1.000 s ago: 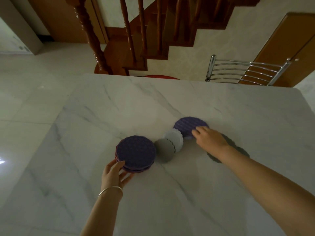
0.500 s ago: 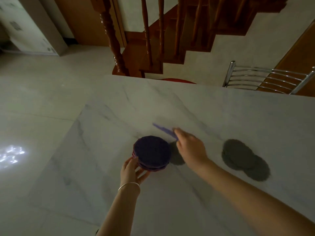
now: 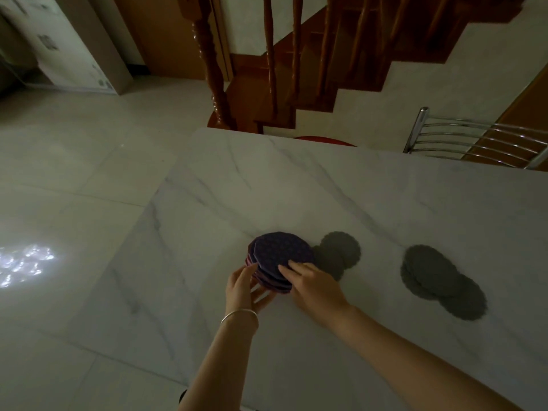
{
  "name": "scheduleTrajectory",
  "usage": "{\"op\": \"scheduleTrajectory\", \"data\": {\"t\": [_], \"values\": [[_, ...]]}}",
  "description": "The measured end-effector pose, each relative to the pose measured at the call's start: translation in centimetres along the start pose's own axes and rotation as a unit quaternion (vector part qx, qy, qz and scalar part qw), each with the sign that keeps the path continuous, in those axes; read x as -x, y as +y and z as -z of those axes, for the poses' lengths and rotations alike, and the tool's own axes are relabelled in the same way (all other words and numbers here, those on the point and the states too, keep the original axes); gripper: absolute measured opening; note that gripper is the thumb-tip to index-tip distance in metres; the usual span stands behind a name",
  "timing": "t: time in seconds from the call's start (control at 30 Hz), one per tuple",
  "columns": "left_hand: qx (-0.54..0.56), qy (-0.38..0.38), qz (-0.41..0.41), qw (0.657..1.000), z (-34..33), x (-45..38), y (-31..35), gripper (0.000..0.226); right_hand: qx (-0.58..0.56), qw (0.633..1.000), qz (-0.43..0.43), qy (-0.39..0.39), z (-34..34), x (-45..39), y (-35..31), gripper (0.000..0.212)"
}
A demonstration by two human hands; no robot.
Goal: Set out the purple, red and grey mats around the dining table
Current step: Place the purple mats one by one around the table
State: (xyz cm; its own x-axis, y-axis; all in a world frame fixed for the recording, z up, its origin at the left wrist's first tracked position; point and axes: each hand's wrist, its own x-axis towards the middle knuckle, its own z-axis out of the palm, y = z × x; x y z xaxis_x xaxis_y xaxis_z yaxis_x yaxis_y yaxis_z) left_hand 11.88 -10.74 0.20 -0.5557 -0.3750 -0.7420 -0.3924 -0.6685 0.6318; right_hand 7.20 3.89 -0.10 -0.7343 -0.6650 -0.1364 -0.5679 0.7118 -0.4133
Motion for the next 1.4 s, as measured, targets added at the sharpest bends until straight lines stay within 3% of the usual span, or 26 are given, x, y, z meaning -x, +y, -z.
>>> {"op": "scheduleTrajectory", "data": {"t": [0.2,0.4,0.5,0.63,0.8,1.0,1.17,1.4], "values": [[-0.027,0.003,-0.024,0.999,-0.2,0.0,-0.2,0.031,-0.047,0.999,-0.012,-0.007,0.0,0.4,0.6,0.051],[-0.050,0.000,-0.056,0.997,-0.9,0.4,0.3,0.029,-0.156,0.977,-0.123,0.075,1.3,0.7,1.6,0.046],[-0.054,-0.017,-0.065,0.996,-1.4,0.9,0.6,0.029,-0.205,0.948,-0.213,0.121,2.5,1.2,1.9,0.043],[-0.055,-0.081,-0.069,0.993,-3.5,2.4,1.1,0.029,-0.325,0.878,-0.323,0.134,5.3,2.8,2.8,0.049],[-0.100,-0.199,-0.069,0.972,-8.1,5.2,1.0,0.024,-0.516,0.736,-0.384,0.211,10.5,6.0,4.7,0.057],[-0.147,-0.317,-0.055,0.935,-14.3,8.6,-0.3,0.020,-0.563,0.640,-0.410,0.326,16.2,12.4,8.6,0.038],[-0.208,-0.378,-0.052,0.901,-19.0,11.3,-2.5,0.023,-0.582,0.630,-0.400,0.323,18.6,18.3,12.5,0.028],[-0.251,-0.380,-0.065,0.888,-25.7,16.0,-8.8,0.029,-0.589,0.634,-0.368,0.340,20.0,26.7,19.8,0.028]]}}
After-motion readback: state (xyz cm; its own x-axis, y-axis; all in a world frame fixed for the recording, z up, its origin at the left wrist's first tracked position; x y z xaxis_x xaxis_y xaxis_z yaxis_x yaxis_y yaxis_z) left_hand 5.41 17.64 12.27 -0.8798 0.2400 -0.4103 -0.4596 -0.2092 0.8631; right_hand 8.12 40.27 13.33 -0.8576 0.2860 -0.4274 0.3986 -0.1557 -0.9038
